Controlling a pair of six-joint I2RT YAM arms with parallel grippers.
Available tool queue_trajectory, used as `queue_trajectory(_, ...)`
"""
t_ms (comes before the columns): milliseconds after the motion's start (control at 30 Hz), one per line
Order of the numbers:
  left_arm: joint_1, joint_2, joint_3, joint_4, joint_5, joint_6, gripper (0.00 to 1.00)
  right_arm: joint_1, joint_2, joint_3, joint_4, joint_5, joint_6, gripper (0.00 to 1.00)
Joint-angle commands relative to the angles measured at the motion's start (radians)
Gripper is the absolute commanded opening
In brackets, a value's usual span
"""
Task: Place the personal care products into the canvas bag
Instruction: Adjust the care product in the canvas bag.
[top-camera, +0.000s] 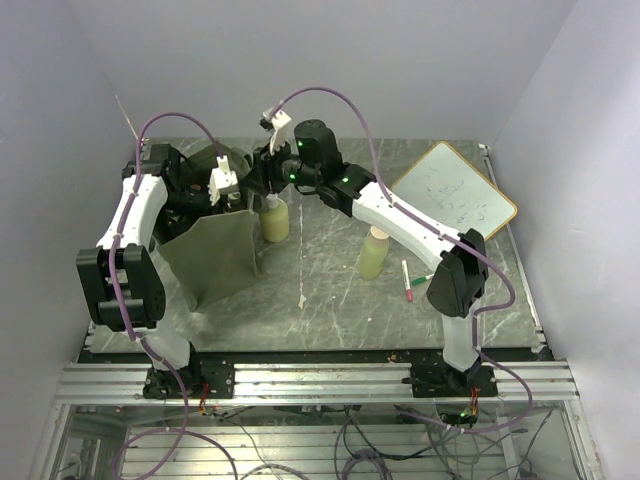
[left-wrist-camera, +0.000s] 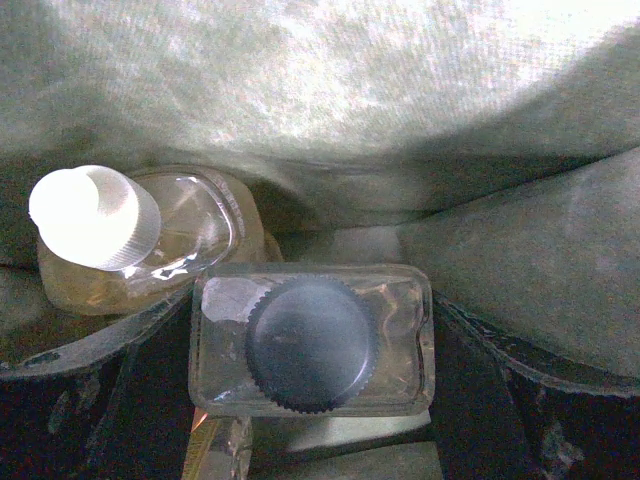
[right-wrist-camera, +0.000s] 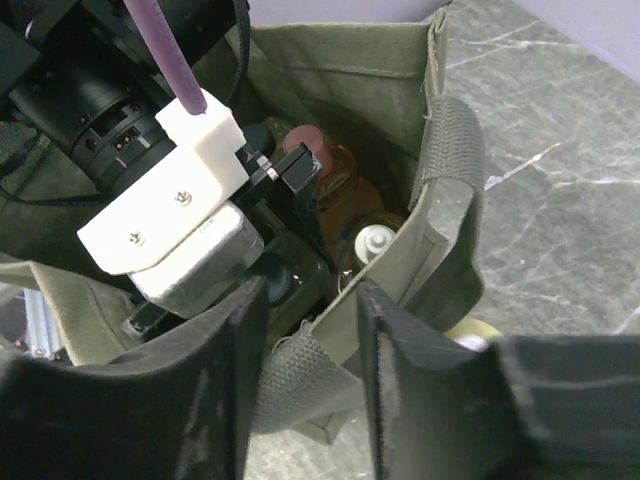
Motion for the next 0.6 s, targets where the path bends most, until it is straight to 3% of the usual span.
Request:
queue_trajectory(0,0.005,-0.043,0.000,0.050,0.089,0.017,0.16,0.014,0.035,0.036,-0.004,0.033,0.019,0.35)
queue_trajectory(267,0.004,-0.039,0.005,0.035,0.083,0.033,0.16,0.018,-0.006,0.018,0.005,0.050,0.033,0.02)
queue_trajectory(567,0.004,-0.023,0.032,-0.006,0.088,0.052,0.16,0.016,-0.060,0.000,0.045,0.030,0.040,0.00)
